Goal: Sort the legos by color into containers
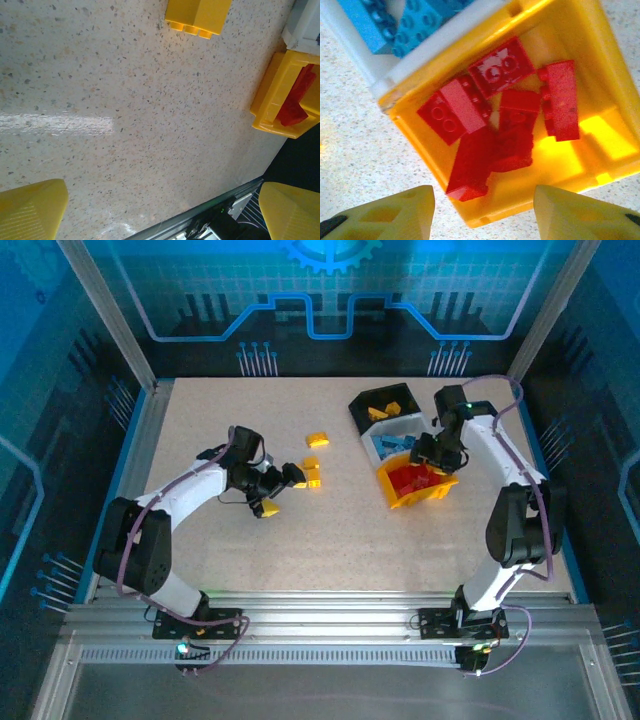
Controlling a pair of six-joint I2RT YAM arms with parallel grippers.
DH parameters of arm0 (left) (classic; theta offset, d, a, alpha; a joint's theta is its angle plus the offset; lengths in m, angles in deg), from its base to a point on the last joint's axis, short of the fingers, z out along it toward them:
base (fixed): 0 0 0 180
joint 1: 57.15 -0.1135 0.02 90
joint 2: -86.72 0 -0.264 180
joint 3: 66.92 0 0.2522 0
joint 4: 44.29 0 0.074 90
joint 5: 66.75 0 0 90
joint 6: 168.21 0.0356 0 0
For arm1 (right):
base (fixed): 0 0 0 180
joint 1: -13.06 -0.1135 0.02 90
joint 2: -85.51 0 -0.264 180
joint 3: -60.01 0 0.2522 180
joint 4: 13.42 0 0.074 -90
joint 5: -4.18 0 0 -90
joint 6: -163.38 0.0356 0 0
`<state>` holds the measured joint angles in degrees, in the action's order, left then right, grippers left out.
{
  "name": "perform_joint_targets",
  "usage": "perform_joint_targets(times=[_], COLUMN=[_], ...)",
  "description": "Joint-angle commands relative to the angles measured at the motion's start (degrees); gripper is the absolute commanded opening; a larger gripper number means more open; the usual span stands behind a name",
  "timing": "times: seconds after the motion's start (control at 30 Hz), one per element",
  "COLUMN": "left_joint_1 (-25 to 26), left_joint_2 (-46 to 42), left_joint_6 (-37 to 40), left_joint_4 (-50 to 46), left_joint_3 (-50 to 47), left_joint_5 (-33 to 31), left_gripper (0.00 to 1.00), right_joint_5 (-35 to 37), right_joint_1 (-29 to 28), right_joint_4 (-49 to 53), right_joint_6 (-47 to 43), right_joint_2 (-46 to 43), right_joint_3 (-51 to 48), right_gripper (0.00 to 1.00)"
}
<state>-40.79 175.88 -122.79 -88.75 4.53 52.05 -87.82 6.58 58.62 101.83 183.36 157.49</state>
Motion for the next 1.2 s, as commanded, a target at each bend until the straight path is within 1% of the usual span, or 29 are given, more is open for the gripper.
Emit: perform_joint_targets(times=[0.0,0.1,0.23,0.33,0.43,0.53,0.7,0.93,1.1,1.17], left_joint_1=[-0.04,-0.57,-1.32,-2.48,-3.64,-4.36,-5.12,-6.58,-7.61,-7.9], left_joint_2=[-0.98,-2.65,-6.65,-10.29,-14.14,-17.72,-21.96,-24.52,-24.79,-24.74], left_joint_6=[0.45,-0.16,0.1,0.0,-0.57,-1.19,-1.07,0.4,2.0,2.44], left_joint_4=[-0.96,-1.2,-2.76,-3.57,-4.14,-5.08,-7.88,-11.09,-13.08,-13.41], left_joint_3=[-0.31,-0.29,-2.18,-5.01,-8.13,-10.42,-12.07,-13.04,-12.7,-12.62], left_joint_5=[0.49,0.13,-1.19,-1.87,-2.14,-2.46,-3.07,-2.78,-2.51,-2.22], left_gripper=[0.99,0.99,0.99,0.99,0.99,0.99,0.99,0.99,0.99,0.99], right_joint_5=[-3.16,-4.0,-5.83,-6.74,-7.81,-8.42,-9.15,-8.61,-9.24,-7.81], right_joint_1=[-5.62,-11.35,-18.24,-22.47,-25.13,-26.85,-28.31,-29.29,-29.86,-30.14], right_joint_4=[-0.93,-1.64,-3.14,-2.85,-1.83,-1.77,-1.66,-0.83,-0.46,0.82], right_joint_6=[1.3,2.62,3.46,3.2,3.02,2.64,2.64,3.28,3.55,3.96], right_joint_2=[0.13,4.26,12.59,19.87,26.62,32.16,38.92,43.85,46.53,46.86], right_joint_3=[3.37,6.53,12.1,17.46,23.01,27.72,33.65,38.13,41.5,42.54], right_gripper=[0.56,0.57,0.58,0.59,0.59,0.6,0.61,0.61,0.59,0.58])
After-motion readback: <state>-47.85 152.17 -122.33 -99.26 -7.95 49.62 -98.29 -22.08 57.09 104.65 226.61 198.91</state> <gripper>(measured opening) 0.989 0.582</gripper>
